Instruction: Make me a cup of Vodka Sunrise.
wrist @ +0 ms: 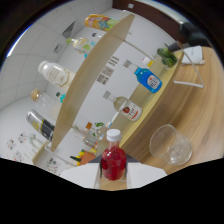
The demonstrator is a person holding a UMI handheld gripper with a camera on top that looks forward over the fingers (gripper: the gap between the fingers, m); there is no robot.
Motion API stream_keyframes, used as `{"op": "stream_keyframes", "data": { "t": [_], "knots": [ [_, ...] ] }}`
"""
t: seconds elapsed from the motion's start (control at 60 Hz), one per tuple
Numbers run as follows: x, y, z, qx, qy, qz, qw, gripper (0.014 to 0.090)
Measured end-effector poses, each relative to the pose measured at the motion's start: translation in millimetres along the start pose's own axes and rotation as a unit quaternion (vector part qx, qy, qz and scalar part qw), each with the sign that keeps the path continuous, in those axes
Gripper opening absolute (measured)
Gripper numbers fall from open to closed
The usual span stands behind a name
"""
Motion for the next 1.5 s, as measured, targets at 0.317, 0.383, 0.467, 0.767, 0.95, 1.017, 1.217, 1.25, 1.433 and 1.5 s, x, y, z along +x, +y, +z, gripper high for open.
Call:
{"op": "stream_keyframes", "data": {
  "t": [0.317,0.383,0.467,0.767,0.95,1.017,1.217,1.25,1.433,1.5],
  "knots": [
    [-14.3,-33.6,-4.3,0.015,-0.132,0.44,0.888,0.0345],
    [-13.9,-43.7,-8.1,0.021,-0.153,0.506,0.849,0.0343],
    [-15.0,-46.8,-11.1,0.021,-0.167,0.549,0.819,0.0343],
    [-22.8,-41.4,-13.9,0.02,-0.153,0.508,0.847,0.0344],
    [-52.2,-41.0,-17.7,0.058,-0.077,0.135,0.986,0.0346],
    [-71.5,-29.9,-18.4,0.073,-0.042,-0.031,0.996,0.0346],
    [-90.6,30.1,4.1,0.09,0.02,-0.329,0.94,0.0345],
    [-85.7,43.6,12.9,0.083,0.029,-0.354,0.931,0.0345],
    [-25.7,135.2,58.4,0.004,0.081,-0.438,0.895,0.0344],
    [1.9,159.8,69.9,-0.029,0.102,-0.443,0.89,0.0344]
  ]
}}
